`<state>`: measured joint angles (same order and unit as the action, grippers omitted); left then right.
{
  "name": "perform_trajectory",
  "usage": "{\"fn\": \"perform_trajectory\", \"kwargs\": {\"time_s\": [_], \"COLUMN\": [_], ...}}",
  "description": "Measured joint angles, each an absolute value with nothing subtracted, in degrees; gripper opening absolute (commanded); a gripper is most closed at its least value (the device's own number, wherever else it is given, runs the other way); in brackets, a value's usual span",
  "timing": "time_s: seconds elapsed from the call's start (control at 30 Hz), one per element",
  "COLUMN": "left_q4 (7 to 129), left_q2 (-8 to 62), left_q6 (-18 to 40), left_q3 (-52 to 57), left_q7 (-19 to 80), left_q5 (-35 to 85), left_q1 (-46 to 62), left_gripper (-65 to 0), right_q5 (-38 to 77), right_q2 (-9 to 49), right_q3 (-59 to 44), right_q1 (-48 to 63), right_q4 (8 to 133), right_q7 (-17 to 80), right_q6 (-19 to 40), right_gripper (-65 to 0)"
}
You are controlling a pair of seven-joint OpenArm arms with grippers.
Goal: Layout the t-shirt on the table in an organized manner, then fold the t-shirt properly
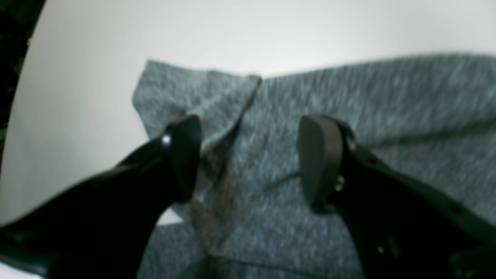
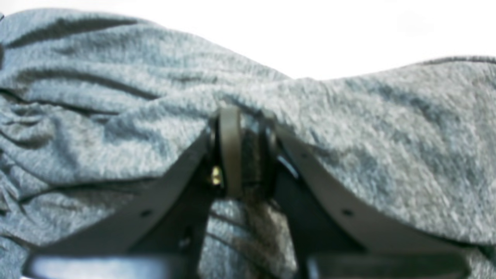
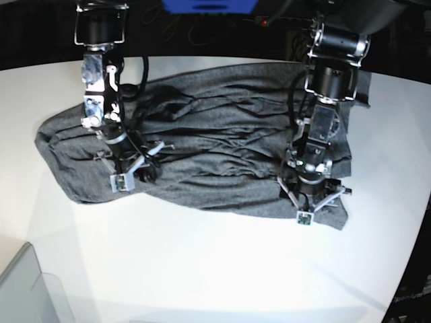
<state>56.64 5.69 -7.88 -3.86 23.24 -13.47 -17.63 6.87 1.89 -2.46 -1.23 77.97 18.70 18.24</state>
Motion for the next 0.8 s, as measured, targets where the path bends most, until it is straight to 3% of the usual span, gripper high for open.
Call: {"fn": "perform_trajectory", "kwargs": {"time_s": [0.6,0.7,0.8], "left_q4": [56.3,56.3,56.2], "left_q2": [7.8,7.1,7.5], "left_q6": [-7.7,-7.5,-7.6], "left_q3": [-3.2,1.6,5.7], "left_q7": [24.0,24.0,24.1], "left_q5": [-13.7,-13.5,-13.6], "left_q1": [-17.8,-17.8,-18.0], "left_gripper": [-26.7,-32.6,-43.5], "right_q5": [6.9,6.9,6.8], "right_q2": [1.9,1.9,1.9], "right_q3": [-2.5,-2.5,-2.5], "right_q1": [-1.2,-1.2,-1.2], "right_q4": [78.0,78.0,78.0], "right_q7": [18.7,18.7,18.7], "right_q6": [18.2,18.2,18.2], "right_gripper": [-58.1,-58.1,-58.1]}}
